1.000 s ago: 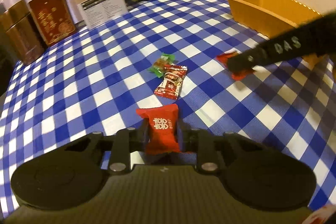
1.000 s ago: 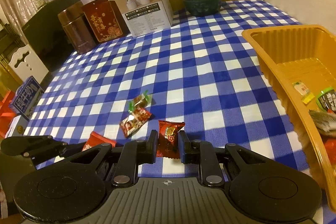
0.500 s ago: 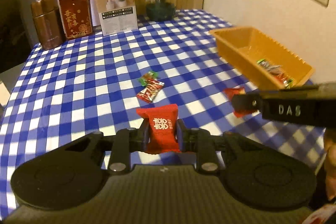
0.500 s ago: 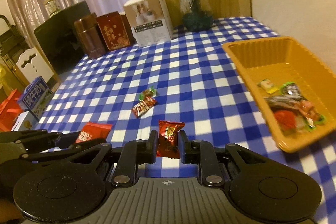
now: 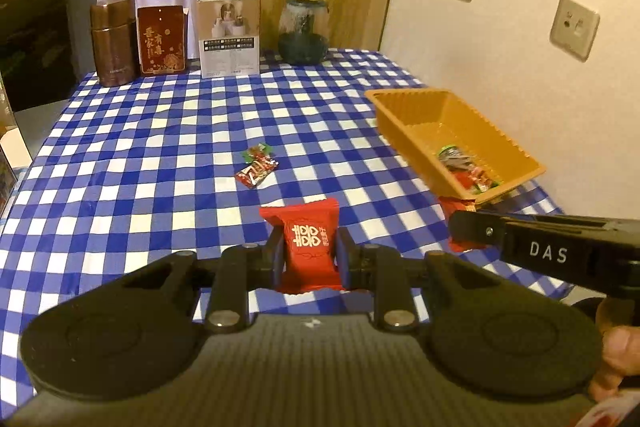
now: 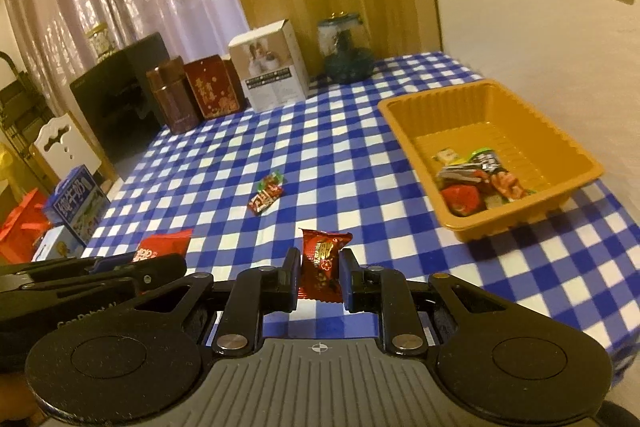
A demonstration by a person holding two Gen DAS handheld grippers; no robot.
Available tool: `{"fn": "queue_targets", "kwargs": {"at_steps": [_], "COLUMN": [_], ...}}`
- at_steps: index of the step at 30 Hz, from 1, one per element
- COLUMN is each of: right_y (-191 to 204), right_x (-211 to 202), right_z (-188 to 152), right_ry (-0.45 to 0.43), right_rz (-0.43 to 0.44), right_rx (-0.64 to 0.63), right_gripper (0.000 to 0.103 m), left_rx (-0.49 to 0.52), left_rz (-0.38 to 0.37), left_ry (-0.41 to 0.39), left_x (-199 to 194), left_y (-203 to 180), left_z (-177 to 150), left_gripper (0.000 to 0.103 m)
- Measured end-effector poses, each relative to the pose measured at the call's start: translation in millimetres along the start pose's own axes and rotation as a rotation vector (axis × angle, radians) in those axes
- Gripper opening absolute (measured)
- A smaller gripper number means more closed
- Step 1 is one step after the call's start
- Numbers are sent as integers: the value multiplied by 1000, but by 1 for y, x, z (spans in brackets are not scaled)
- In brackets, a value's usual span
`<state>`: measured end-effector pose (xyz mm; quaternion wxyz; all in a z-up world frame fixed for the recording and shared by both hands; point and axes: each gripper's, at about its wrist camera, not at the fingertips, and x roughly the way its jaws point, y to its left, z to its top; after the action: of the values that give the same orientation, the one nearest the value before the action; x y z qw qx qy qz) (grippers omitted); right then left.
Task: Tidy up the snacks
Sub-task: 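Carry the red square packet and red-gold candy over the orange tray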
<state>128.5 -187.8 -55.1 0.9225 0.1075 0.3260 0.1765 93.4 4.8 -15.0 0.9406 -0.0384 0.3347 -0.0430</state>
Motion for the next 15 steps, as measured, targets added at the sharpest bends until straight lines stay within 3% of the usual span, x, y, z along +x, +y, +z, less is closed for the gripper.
{"fn": "queue_targets", "kwargs": {"at_steps": [15], "right_y": [-28], "right_x": [-48], "right_z": [-4], "right_ry": [-52], "right_rz": [-40], "right_rx": [25], "right_gripper": [21], "left_rx": [21], "left_rz": [-44], "left_ry": [-17], "left_x": [-25], "left_y": [-41], "left_z": [-2], "left_gripper": [23]}}
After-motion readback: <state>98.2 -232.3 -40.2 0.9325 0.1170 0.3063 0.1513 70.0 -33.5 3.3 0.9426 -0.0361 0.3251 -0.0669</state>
